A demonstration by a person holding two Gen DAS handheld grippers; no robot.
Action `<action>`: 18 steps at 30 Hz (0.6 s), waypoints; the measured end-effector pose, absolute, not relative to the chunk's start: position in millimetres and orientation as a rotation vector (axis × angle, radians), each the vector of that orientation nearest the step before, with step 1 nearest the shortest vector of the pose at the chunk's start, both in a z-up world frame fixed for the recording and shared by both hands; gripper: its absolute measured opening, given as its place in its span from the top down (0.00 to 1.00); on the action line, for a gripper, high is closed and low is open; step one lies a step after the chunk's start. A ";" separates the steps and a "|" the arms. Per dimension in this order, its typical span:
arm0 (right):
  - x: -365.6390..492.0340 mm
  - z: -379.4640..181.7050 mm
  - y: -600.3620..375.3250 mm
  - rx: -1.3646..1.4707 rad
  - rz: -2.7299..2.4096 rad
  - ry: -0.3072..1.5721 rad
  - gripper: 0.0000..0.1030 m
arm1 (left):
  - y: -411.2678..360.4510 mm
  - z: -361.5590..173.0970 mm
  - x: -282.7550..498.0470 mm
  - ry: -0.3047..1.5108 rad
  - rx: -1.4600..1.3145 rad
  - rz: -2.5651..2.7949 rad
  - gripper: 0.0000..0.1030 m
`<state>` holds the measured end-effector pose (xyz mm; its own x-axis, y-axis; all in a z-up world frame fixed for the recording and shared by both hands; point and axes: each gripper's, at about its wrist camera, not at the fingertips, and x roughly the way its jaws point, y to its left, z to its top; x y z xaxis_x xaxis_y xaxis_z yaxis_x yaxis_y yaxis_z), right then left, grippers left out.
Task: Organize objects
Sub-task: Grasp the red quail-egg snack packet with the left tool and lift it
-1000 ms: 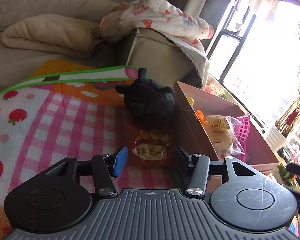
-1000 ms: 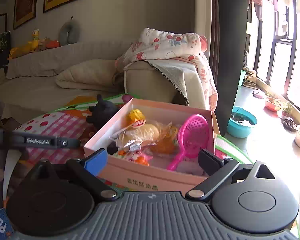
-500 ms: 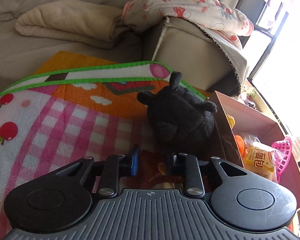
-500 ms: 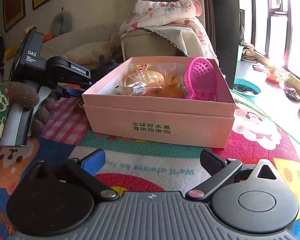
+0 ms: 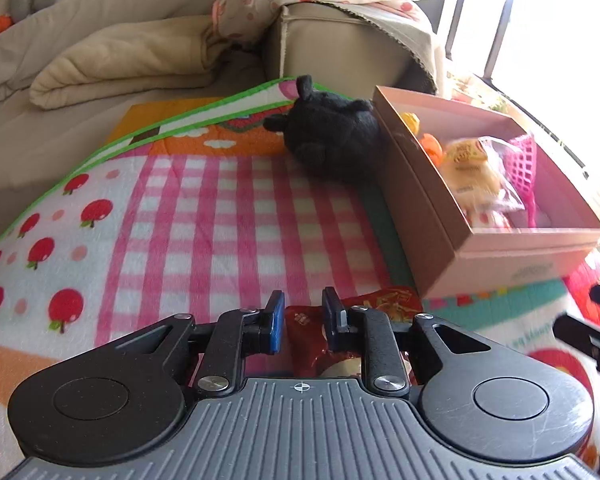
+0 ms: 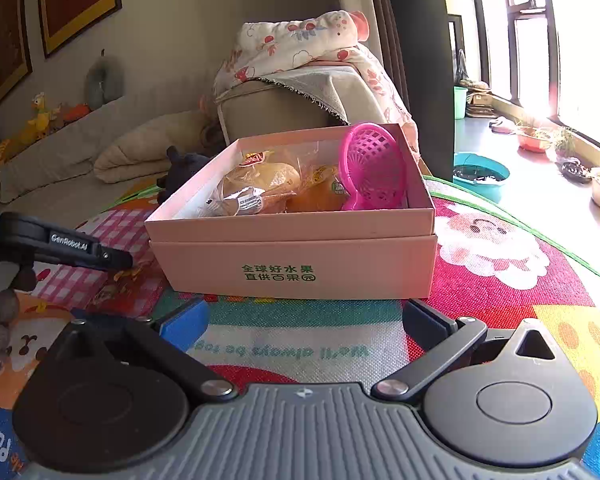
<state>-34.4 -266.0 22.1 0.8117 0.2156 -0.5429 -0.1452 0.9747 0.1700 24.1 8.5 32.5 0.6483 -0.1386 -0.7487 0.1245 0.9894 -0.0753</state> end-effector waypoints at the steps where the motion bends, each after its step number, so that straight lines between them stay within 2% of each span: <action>1: -34.6 22.2 -266.1 0.125 0.194 0.593 0.00 | 8.0 32.8 15.5 0.855 -0.009 -0.160 0.77; 7: -31.9 21.6 -270.4 0.154 0.189 0.604 0.00 | -0.4 29.9 -23.0 0.854 0.034 -0.247 0.77; 10: -28.6 20.1 -275.1 0.181 0.188 0.623 0.00 | -3.5 33.7 -37.6 0.790 0.060 -0.303 0.77; 14: -26.4 18.3 -280.0 0.214 0.189 0.640 0.00 | -16.1 35.8 -59.8 0.745 0.215 -0.408 0.72; 18: -23.2 16.2 -281.7 0.228 0.187 0.656 0.00 | -27.4 33.9 -75.8 0.711 0.310 -0.523 0.72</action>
